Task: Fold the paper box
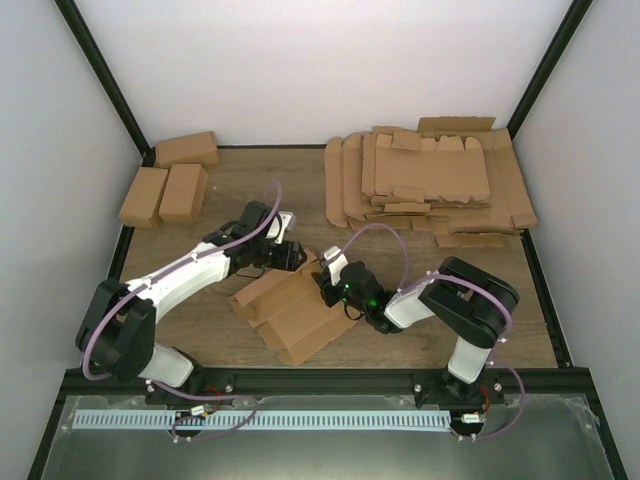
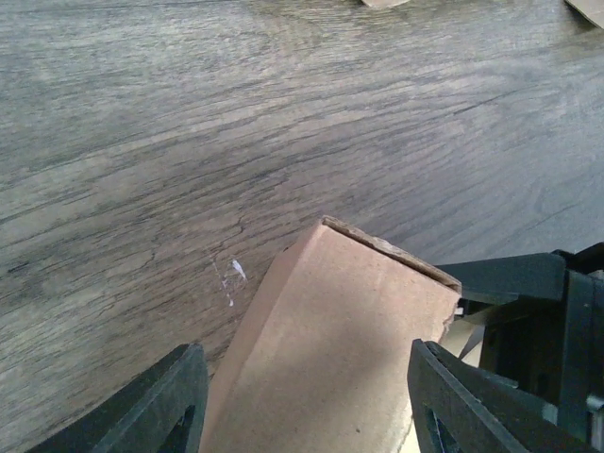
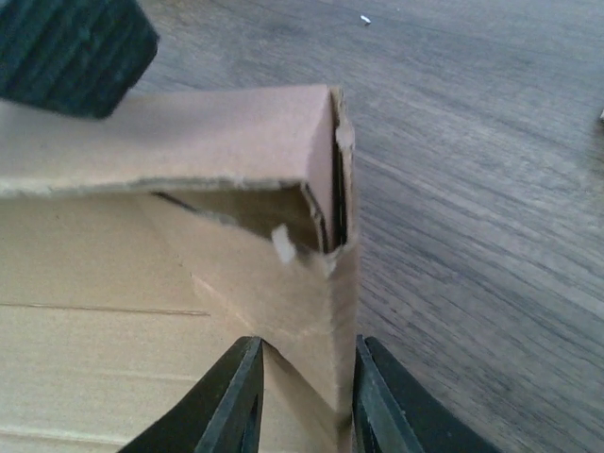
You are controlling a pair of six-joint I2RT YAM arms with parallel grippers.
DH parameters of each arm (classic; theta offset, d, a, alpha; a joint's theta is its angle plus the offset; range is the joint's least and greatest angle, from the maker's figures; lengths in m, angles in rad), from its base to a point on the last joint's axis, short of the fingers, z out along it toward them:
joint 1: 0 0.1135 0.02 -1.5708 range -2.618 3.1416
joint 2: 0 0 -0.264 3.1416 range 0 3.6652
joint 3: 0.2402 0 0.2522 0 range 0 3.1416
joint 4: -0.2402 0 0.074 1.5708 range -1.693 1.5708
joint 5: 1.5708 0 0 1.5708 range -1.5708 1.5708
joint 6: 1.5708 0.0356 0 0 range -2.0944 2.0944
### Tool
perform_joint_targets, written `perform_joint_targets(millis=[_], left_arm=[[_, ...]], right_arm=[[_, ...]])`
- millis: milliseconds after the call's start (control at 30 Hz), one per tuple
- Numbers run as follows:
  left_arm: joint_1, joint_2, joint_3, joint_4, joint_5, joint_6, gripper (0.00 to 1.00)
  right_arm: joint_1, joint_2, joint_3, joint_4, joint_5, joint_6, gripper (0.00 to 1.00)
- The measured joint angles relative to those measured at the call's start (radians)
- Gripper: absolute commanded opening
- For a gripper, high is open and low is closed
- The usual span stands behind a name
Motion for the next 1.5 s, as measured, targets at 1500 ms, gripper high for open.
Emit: perform_joint_targets(millis=[1500], left_arm=[[0.087,0.117,-0.018,0.108,0.191,-0.050,0.63]], right_arm=[[0.090,0.204,0.126,0.157,0.342,0.010,0.09]])
